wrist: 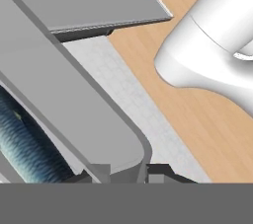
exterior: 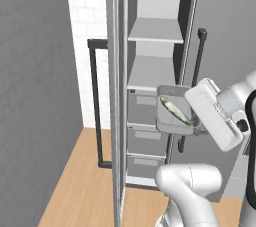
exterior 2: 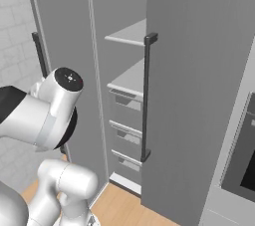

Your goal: Take the meat container that has the fish and place it on the second highest rack of the freezer. Then take the vegetable container that has the tomato and sweet potato and place it on the highest rack of the freezer.

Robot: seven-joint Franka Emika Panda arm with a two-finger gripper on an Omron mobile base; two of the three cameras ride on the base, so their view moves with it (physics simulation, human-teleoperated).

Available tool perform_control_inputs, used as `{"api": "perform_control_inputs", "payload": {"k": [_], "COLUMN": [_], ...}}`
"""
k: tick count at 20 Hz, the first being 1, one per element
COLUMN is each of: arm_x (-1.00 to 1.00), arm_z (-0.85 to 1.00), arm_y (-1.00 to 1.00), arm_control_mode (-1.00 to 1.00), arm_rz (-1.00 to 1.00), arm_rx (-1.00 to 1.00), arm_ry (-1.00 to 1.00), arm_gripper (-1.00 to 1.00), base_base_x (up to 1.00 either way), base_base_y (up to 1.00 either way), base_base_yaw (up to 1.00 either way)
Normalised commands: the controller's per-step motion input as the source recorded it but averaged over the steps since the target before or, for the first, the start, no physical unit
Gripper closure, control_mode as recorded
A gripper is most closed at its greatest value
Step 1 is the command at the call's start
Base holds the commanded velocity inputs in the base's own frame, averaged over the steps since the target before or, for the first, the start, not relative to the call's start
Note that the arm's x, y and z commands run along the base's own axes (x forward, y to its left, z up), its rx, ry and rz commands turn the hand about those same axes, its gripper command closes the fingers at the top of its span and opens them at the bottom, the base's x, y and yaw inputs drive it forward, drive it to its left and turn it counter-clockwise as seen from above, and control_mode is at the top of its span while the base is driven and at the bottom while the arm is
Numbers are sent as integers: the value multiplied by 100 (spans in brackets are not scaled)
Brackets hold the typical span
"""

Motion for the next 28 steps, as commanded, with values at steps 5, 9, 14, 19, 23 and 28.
{"api": "perform_control_inputs", "payload": {"k": [5,9,14,19,23,28], "arm_x": [-3,-2,0,26,71,52], "arm_z": [0,-3,-2,8,0,0], "arm_y": [0,-3,-30,-45,-9,-3], "arm_control_mode": [-100,-100,-100,-100,-100,-100], "arm_rz": [-1,0,-2,-3,-21,-25], "arm_rx": [-6,-3,-2,-12,-21,-6], "arm_ry": [-3,-2,-8,-13,-15,-13], "arm_gripper": [100,100,100,100,100,100], "base_base_x": [0,0,0,0,0,0], "base_base_y": [0,0,0,0,0,0], "base_base_yaw": [-1,0,0,0,0,0]}}
